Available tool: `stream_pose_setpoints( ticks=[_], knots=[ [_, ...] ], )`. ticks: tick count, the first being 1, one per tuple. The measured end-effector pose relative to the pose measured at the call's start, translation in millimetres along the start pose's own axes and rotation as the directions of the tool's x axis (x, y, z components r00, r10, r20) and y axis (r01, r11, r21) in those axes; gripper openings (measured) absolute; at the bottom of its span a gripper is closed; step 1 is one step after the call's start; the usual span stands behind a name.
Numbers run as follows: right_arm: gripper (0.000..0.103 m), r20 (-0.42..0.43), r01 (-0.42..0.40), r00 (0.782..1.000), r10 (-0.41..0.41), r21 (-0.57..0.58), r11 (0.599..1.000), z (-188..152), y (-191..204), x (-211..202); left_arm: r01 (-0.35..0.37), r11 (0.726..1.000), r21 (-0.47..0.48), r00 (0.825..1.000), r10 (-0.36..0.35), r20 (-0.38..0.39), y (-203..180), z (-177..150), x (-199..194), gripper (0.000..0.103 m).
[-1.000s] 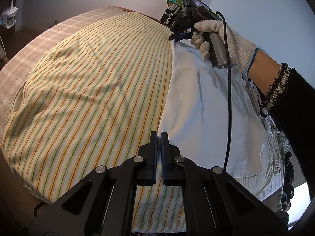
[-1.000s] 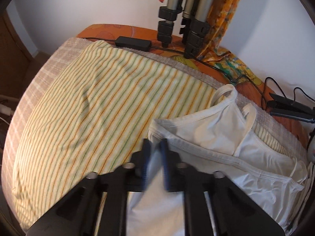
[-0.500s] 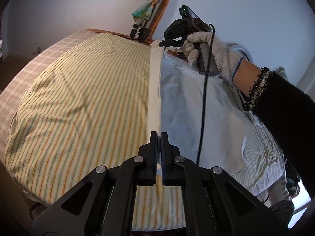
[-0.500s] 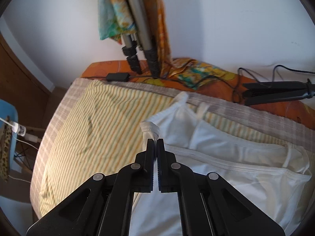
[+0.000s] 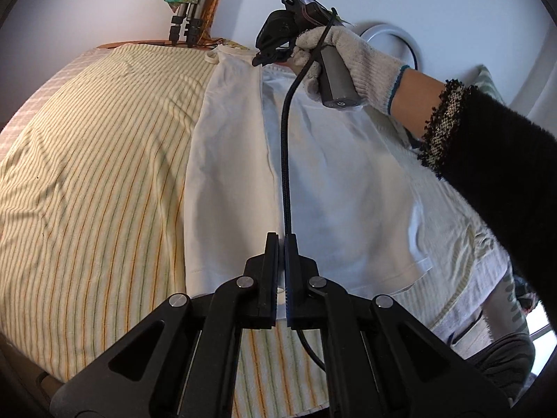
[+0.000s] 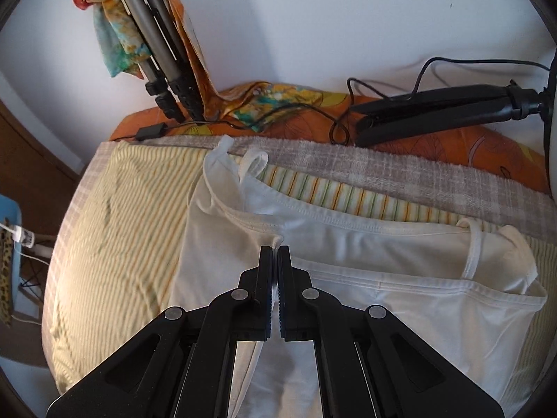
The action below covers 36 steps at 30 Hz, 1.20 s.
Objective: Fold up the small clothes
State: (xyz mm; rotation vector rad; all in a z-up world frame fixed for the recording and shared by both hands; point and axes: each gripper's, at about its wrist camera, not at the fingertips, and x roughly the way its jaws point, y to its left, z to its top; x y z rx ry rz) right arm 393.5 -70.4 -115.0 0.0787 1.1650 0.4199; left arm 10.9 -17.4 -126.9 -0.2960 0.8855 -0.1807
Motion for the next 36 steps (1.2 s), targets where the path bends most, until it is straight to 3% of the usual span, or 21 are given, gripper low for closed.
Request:
stream_pose_setpoints(
  ticks=[10,12,16,25,36],
  knots=[
    [0.003,0.007,-0.033,0.999,0.033,0.012,0.999,-3.4,-1.9,8.5,0.007,1.000,-0.026,0.998,-0.008,-0.063,7.7,-5.5,13.8,0.001],
    [0.005,0.032,-0.050,0.998,0.049,0.031,0.998,-6.9,-7.3,-7.6,0.012,1.000,-0.025,0.998,-0.013,-0.055,9.3,-6.5,8.2,0.008],
    [0.023,0.102,-0.074,0.993,0.067,0.066,0.995,-22.5,-22.7,-55.7,0.029,1.000,-0.005,0.999,-0.029,-0.023,8.8,-9.0,-6.7,0.011],
    [0.023,0.229,-0.041,0.973,0.028,0.055,0.998,-90.3,-49.2,-175.9,0.053,0.998,0.025,0.997,-0.055,0.062,-1.6,-8.2,-33.7,0.011],
    [0.023,0.283,0.040,0.956,-0.081,0.147,0.988,-187.8,-91.8,-256.0,0.122,0.979,0.163,0.988,-0.136,0.073,-55.3,-15.2,-42.0,0.011]
  ],
)
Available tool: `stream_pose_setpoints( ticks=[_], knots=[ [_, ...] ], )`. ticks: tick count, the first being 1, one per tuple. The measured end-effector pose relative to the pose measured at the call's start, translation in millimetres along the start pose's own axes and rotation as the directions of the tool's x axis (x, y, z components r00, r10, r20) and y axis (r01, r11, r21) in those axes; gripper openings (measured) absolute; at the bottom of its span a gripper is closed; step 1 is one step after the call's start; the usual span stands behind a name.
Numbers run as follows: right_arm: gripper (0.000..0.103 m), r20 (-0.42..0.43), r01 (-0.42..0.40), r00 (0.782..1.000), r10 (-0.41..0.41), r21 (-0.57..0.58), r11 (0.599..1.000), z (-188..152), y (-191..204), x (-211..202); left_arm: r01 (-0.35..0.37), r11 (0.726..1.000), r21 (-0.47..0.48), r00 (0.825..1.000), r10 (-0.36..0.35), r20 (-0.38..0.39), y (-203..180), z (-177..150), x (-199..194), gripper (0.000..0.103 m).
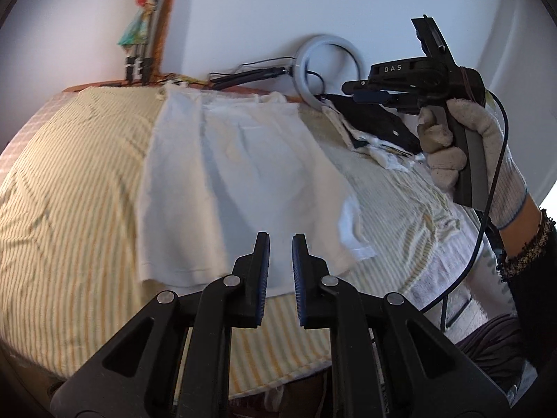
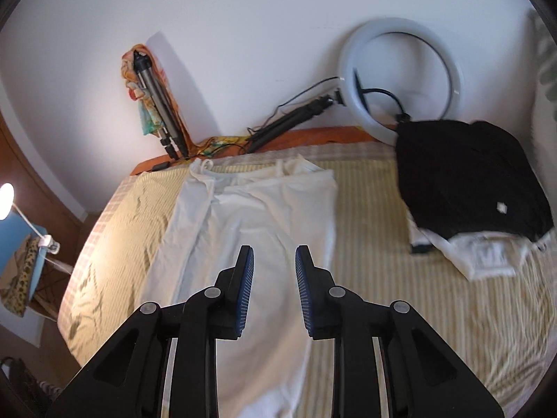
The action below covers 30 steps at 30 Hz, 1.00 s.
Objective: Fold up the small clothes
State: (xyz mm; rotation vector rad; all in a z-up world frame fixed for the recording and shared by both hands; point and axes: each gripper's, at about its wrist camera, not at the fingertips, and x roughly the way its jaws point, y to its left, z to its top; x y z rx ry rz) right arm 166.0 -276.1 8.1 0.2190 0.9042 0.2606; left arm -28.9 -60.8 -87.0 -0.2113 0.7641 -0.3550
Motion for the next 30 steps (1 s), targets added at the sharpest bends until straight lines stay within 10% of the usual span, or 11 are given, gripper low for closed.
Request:
stream_pose_setpoints(
  ticks=[13,17,30],
  knots=[
    [0.035,0.066,-0.016,0.998,0.006,0.154,0.988,-35.8,-79.2,-46.1,0.133,0.955,0.265,0.980,-0.087,-0.179,-109.9,-16.6,73.9,0.013],
    [0.035,0.038,-0.005,0.999,-0.003,0.193,0.981,-37.3,-103.9,-30.8,0.090,0.945,0.314,0.979,-0.025,-0.205,-125.5,-20.4,100.5,0.034],
    [0.035,0.046,-0.105,0.994,0.095,0.326,0.940,-29.2,-139.2,24.7,-0.056,0.914,0.402,0.971,0.143,-0.191,-133.1,-19.4,141.5,0.024]
  ],
)
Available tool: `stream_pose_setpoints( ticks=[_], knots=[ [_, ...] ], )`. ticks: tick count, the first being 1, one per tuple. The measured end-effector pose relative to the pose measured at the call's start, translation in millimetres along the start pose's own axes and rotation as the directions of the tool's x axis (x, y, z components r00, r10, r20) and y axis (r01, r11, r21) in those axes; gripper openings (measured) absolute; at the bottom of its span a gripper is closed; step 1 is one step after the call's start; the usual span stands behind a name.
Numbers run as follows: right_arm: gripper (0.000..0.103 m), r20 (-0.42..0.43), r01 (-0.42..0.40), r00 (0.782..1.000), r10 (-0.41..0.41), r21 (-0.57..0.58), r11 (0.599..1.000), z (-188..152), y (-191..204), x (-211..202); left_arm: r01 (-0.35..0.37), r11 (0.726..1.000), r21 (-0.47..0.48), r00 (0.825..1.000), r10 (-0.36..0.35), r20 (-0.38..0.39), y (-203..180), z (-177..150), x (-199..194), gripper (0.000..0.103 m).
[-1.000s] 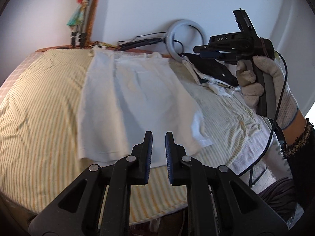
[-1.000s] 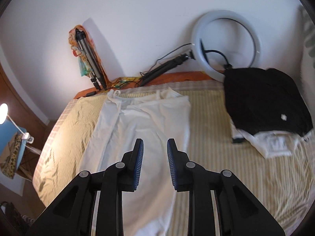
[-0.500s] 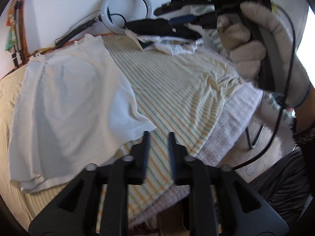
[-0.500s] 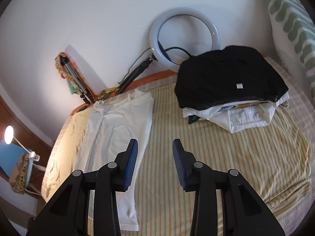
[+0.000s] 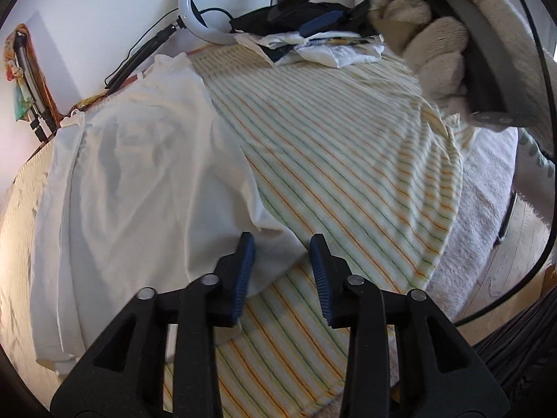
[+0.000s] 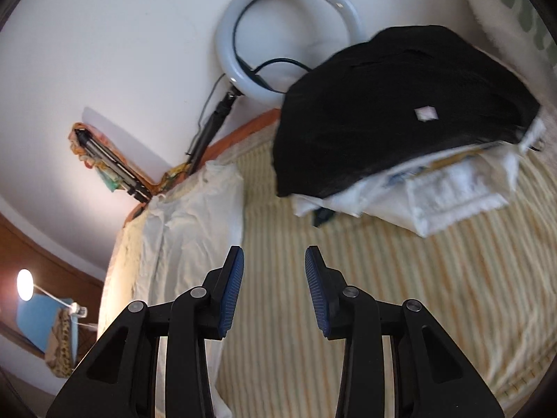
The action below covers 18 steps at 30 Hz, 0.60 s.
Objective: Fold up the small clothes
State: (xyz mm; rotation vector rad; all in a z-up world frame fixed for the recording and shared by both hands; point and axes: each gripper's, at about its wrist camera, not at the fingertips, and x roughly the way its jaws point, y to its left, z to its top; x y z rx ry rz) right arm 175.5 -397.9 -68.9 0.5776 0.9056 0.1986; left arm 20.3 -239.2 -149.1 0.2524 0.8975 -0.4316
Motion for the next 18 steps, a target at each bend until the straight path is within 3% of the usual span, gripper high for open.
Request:
stream_pose_setpoints(
  ticks=[2,3,7,12,15,18],
  knots=[
    [0.035,-0.002,-0.017,1.000,0.017,-0.014,1.000,0.7,8.7,11.2,0.015,1.000,-0.021,1.000,-0.015,0.000,5.2,1.8,1.1,0.007],
    [0.035,-0.007,-0.032,0.999,0.031,-0.015,0.999,1.1,12.3,16.9,0.036,0.998,-0.044,0.999,-0.037,-0.004,8.8,3.7,0.3,0.003],
    [0.035,-0.051,-0.086,0.995,0.086,0.006,0.996,10.3,25.4,51.4,0.125,0.978,-0.167,0.992,-0.123,0.021,27.5,7.1,-15.9,0.003],
    [0.036,-0.079,-0.041,0.996,0.041,-0.005,0.999,27.3,23.6,93.0,0.163,0.954,-0.250,0.986,-0.146,0.083,40.8,8.5,-37.3,0.003],
    [0.041,-0.093,-0.087,0.991,0.092,0.054,0.995,32.4,12.5,115.7,0.190,0.940,-0.284,0.981,-0.168,0.101,41.1,9.6,-40.9,0.003],
    [0.042,-0.141,-0.031,0.990,0.026,-0.034,0.999,33.8,17.1,134.5,0.198,0.938,-0.286,0.979,-0.173,0.109,35.6,10.4,-41.5,0.003]
  ],
)
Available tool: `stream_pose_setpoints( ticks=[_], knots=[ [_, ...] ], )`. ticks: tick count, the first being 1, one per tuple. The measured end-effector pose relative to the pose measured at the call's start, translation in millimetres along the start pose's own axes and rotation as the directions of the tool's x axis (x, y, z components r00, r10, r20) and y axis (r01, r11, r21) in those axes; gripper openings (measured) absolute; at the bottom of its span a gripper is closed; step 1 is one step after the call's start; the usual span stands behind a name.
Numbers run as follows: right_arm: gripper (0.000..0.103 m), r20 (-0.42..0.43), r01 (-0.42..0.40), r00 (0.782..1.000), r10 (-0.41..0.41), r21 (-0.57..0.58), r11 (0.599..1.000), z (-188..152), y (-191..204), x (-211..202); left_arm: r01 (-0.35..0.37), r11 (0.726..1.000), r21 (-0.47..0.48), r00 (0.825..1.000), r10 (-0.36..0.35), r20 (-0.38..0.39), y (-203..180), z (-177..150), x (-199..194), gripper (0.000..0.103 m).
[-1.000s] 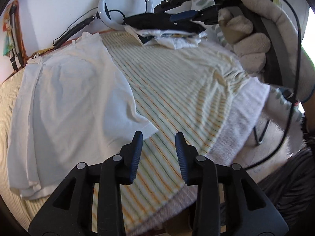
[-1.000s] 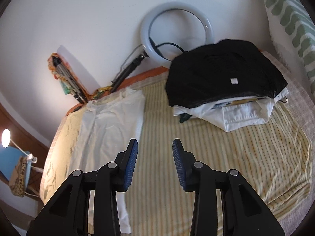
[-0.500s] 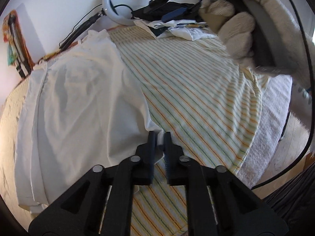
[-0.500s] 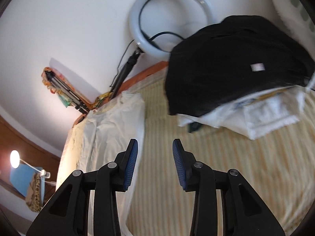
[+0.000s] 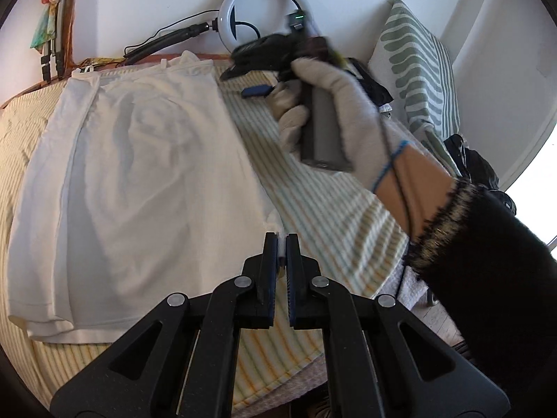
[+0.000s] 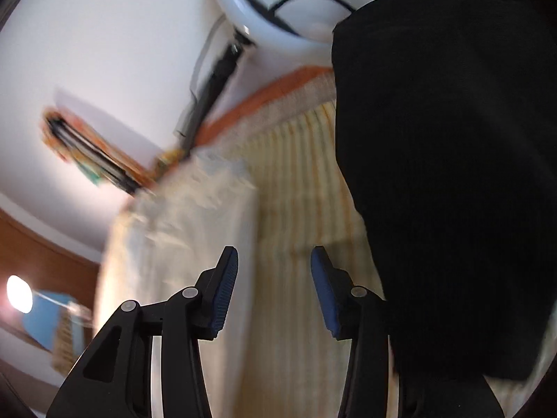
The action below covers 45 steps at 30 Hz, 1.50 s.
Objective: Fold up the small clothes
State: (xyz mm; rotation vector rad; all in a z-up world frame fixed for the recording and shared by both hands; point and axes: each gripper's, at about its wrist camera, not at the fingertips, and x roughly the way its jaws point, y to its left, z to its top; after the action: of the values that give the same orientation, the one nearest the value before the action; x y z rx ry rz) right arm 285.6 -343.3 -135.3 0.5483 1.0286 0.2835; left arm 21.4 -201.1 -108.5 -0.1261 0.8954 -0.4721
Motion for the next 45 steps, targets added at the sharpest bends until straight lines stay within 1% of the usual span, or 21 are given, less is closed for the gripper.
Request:
stream_pose_setpoints(
  ticks=[1,3,4,5,8,10,12,13,14,16,19,21,22,25,27,29,31,34,37,41,45],
  knots=[
    [0.042,0.004,-0.007,1.000,0.007,-0.012,1.000,1.9,0.8,-0.4,0.000,1.000,-0.004,1.000,0.000,0.003,-1.0,0.1,0.6,0.003],
    [0.045,0.020,-0.071,0.997,0.070,0.043,0.997,8.2,-3.1,-2.7,-0.003,1.000,-0.007,1.000,0.003,0.011,-4.1,-2.1,1.3,0.003],
    [0.051,0.027,-0.106,0.994,0.105,0.066,0.992,10.0,-4.9,-2.3,-0.009,1.000,-0.006,1.000,0.009,0.013,-6.1,-4.6,1.9,0.003],
    [0.052,0.025,-0.124,0.992,0.123,0.074,0.989,11.4,-4.2,-0.2,-0.014,1.000,-0.005,1.000,0.014,0.012,-7.8,-6.3,3.8,0.003],
    [0.053,-0.013,-0.067,0.998,0.068,0.015,0.998,12.1,3.1,13.3,-0.018,1.000,-0.006,1.000,0.018,0.002,-8.6,-8.7,8.4,0.003],
    [0.055,0.000,-0.090,0.996,0.090,0.010,0.996,14.1,4.2,16.0,-0.015,1.000,-0.021,1.000,0.015,0.000,-7.3,-9.6,9.5,0.003],
    [0.048,0.004,-0.121,0.993,0.121,0.028,0.992,18.3,3.9,19.3,-0.006,0.999,-0.038,1.000,0.006,0.000,-6.0,-10.3,10.3,0.003],
    [0.039,0.003,-0.134,0.991,0.134,0.031,0.991,19.5,4.4,21.9,-0.005,0.999,-0.039,1.000,0.005,0.001,-6.1,-10.7,11.0,0.003],
    [0.024,-0.004,-0.139,0.990,0.139,0.027,0.990,20.5,6.3,26.5,-0.006,0.999,-0.038,1.000,0.006,0.002,-7.0,-11.2,11.9,0.003],
    [0.003,-0.022,-0.139,0.990,0.139,0.002,0.990,19.8,10.5,34.2,-0.003,0.999,-0.039,1.000,0.003,0.000,-7.4,-12.2,13.6,0.003],
    [0.002,0.000,-0.096,0.995,0.096,-0.020,0.995,19.3,16.2,32.6,0.018,0.998,-0.062,1.000,-0.018,0.007,-4.9,-11.3,10.0,0.003],
    [0.001,0.030,-0.119,0.992,0.119,-0.001,0.993,23.2,19.2,21.1,0.049,0.994,-0.094,0.999,-0.047,0.023,-1.4,-8.9,3.4,0.003],
    [0.001,0.048,-0.120,0.992,0.120,-0.014,0.993,25.7,24.1,13.6,0.062,0.993,-0.103,0.998,-0.058,0.038,0.5,-7.6,-0.7,0.003],
    [0.001,0.082,-0.008,0.996,0.015,-0.086,0.996,28.9,38.7,4.6,0.077,0.990,-0.120,0.996,-0.072,0.049,6.8,-8.7,-2.5,0.003],
    [0.001,0.055,0.088,0.995,-0.083,-0.086,0.992,27.3,40.3,16.8,0.085,0.985,-0.150,0.996,-0.082,0.026,15.2,-12.3,2.1,0.003],
    [0.001,0.029,0.137,0.990,-0.135,-0.081,0.987,24.0,41.6,25.7,0.092,0.979,-0.182,0.996,-0.090,0.018,24.7,-15.6,1.5,0.003],
    [0.001,0.026,0.153,0.988,-0.152,-0.074,0.985,25.7,47.3,25.8,0.099,0.970,-0.220,0.995,-0.095,0.030,35.4,-17.5,-4.1,0.002],
    [0.001,0.055,0.178,0.983,-0.173,-0.107,0.978,30.8,66.0,17.7,0.118,0.954,-0.274,0.993,-0.106,0.058,50.4,-18.9,-13.6,0.002],
    [0.001,0.073,0.175,0.984,-0.165,-0.145,0.974,30.0,89.2,12.3,0.148,0.937,-0.317,0.988,-0.127,0.085,61.0,-21.9,-21.3,0.003],
    [0.001,0.078,0.194,0.980,-0.182,-0.201,0.960,25.7,116.1,19.6,0.137,0.929,-0.345,0.989,-0.106,0.107,70.3,-25.3,-31.3,0.003],
    [0.001,0.058,0.185,0.983,-0.176,-0.238,0.953,21.2,139.6,36.3,0.136,0.900,-0.415,0.988,-0.094,0.121,89.5,-33.9,-36.5,0.003]
  ],
)
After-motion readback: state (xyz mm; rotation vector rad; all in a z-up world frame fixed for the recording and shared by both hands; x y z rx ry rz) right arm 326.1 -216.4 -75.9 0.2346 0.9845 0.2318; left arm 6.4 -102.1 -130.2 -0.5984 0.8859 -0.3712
